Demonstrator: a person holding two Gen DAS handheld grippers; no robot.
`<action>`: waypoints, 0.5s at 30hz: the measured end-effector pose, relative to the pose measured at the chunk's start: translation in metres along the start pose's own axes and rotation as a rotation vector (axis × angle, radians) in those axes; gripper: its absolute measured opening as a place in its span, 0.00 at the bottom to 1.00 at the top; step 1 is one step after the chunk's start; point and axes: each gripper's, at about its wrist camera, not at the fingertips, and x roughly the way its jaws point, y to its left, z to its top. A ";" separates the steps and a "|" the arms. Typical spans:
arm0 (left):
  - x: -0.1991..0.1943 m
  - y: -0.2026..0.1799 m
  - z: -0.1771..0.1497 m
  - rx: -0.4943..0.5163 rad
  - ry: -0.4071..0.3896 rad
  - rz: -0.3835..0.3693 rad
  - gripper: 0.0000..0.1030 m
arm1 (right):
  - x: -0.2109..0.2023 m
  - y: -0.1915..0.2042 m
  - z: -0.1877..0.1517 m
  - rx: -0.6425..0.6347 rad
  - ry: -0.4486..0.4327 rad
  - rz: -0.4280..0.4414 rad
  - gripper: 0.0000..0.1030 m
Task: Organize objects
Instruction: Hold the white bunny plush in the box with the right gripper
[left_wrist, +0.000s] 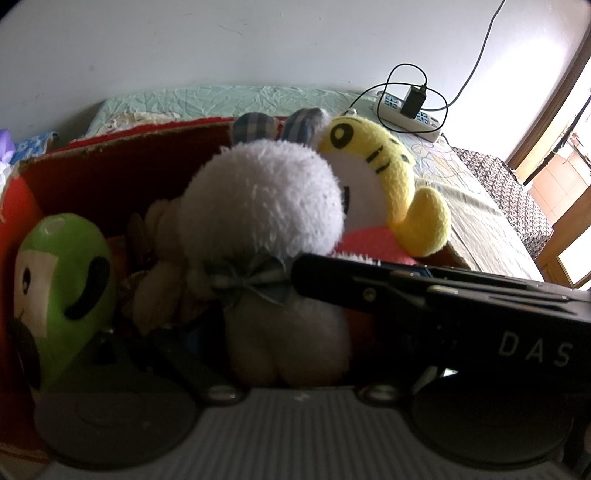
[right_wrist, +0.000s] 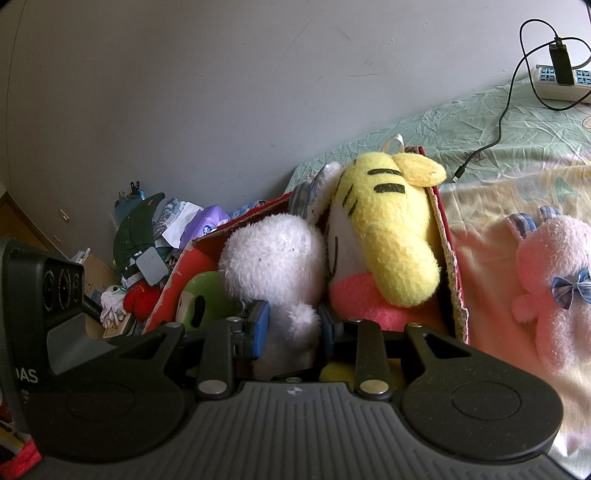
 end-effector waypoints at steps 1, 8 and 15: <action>0.000 0.000 0.000 0.000 0.000 0.000 0.86 | 0.000 0.000 0.000 0.000 0.000 0.000 0.30; 0.001 0.000 0.000 0.002 0.000 0.001 0.86 | 0.000 0.000 0.000 -0.001 0.000 0.002 0.30; 0.001 0.000 0.001 0.001 0.001 0.001 0.86 | 0.001 0.000 0.002 0.003 -0.001 0.009 0.31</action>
